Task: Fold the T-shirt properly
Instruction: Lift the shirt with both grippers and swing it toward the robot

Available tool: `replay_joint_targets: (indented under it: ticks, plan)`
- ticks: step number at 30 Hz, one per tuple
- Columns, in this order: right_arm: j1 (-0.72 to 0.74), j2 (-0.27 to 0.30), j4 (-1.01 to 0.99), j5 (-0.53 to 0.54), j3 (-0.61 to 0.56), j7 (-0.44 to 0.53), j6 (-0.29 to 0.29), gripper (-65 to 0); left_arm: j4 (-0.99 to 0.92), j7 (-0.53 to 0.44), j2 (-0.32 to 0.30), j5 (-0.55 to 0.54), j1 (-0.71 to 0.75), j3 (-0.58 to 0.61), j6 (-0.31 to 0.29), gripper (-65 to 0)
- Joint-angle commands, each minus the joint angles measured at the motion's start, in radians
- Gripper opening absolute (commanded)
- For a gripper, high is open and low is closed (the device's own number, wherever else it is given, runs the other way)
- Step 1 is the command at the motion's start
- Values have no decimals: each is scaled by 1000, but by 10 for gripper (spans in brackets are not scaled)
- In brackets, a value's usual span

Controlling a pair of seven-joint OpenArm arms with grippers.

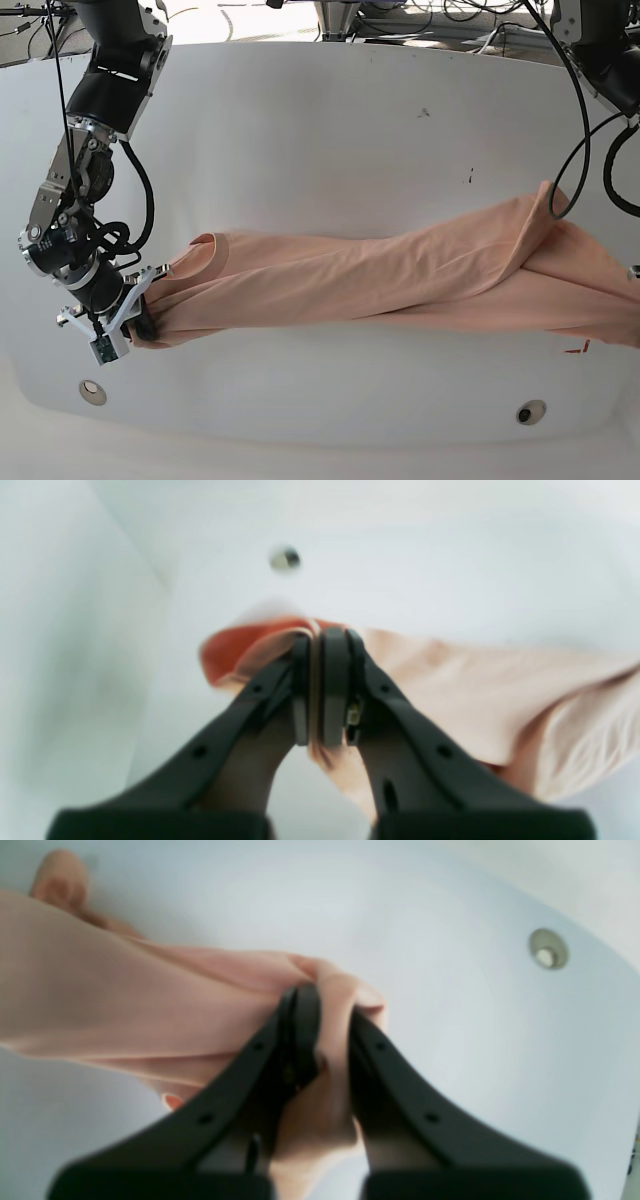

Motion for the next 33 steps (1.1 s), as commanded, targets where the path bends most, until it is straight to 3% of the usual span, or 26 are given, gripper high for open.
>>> replay_joint_targets:
  ticks: [1,5,20,26,33]
  plan:
    - [104,32,-39,5,-3,22,-3,-650,-20,-24,-17,-13,-118,0,59,-633]
    - [221,67,-100,5,-60,22,-3,-650,-87,-24,-21,-11,-271,2,113,-633]
    - [658,113,-228,4,-278,24,-1,-650,-345,-42,-21,101,-781,135,112,-633]
    - [838,113,-306,4,-341,24,-1,-650,-425,-104,-21,101,-925,227,115,-633]
    - [991,115,-403,4,-381,25,0,-648,-541,-136,-18,101,-1061,256,116,-633]
